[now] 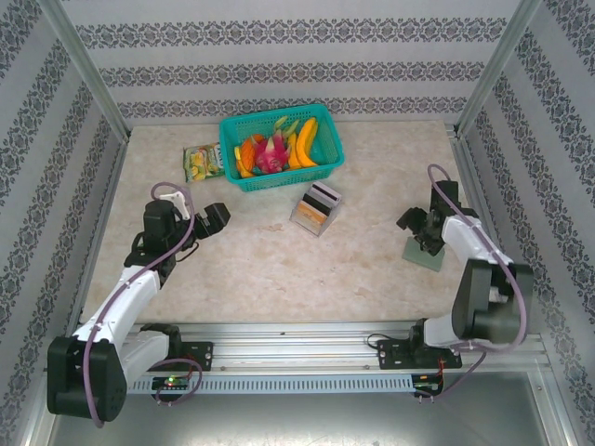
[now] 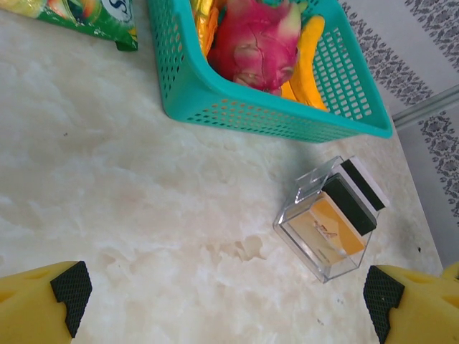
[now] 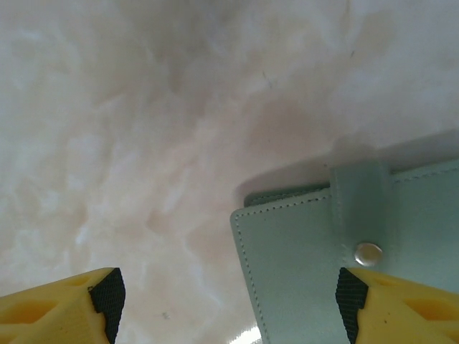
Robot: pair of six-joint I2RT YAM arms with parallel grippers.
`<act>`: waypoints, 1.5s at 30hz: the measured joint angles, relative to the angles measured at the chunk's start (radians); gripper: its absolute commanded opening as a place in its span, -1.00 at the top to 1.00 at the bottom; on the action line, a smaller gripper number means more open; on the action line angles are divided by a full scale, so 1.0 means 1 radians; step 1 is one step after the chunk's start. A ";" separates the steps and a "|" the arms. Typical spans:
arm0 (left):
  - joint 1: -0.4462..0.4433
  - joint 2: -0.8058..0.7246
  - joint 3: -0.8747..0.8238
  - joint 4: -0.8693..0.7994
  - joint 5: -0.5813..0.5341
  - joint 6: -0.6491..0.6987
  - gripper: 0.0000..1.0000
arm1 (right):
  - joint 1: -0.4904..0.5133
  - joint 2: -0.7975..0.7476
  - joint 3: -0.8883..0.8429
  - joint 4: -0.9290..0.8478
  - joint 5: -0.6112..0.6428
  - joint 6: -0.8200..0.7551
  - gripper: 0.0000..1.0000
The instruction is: Put the credit cards into the card holder
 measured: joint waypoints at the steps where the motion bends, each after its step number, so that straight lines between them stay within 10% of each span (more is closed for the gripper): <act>1: -0.002 0.002 0.000 -0.001 0.000 -0.002 -1.00 | 0.000 0.036 0.009 -0.001 -0.012 0.011 -0.63; 9: -0.018 0.024 0.005 -0.042 -0.019 0.013 -1.00 | 0.106 0.135 0.052 0.061 -0.018 0.185 -0.63; 18: -0.018 0.026 0.032 -0.098 -0.050 0.048 -1.00 | 0.440 0.032 -0.132 0.434 -0.040 0.543 -0.43; 30: -0.108 0.136 0.125 -0.156 0.049 0.110 -1.00 | 0.245 0.080 0.226 0.042 -0.085 -0.045 -0.31; 45: -0.291 0.249 0.138 -0.122 0.064 0.039 -1.00 | 0.323 0.246 0.119 0.039 -0.264 -0.141 -0.16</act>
